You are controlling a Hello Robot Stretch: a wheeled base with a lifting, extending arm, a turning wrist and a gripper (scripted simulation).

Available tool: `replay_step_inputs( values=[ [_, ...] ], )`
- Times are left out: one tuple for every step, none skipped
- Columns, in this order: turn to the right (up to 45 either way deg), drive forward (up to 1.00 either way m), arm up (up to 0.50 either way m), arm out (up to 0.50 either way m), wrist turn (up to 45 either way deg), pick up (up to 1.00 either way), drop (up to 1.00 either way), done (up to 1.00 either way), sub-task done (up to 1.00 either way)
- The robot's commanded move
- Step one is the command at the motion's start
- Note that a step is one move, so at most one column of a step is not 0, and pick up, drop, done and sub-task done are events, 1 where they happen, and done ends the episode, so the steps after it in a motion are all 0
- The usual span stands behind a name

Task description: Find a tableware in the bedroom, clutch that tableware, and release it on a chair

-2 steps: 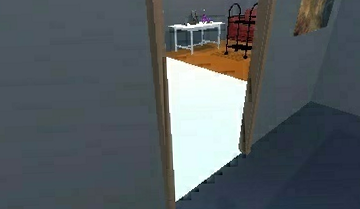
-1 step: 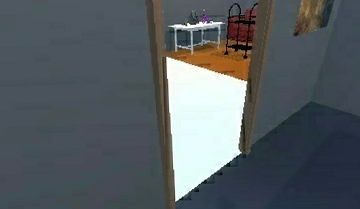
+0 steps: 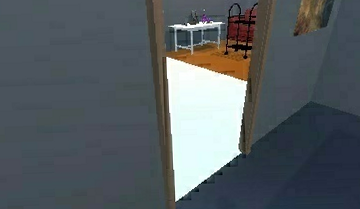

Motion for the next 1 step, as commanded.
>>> replay_step_inputs(
  values=[
    [0.0, 0.0, -0.5, 0.0, 0.0, 0.0, 0.0, 0.0, 0.0]
  ],
)
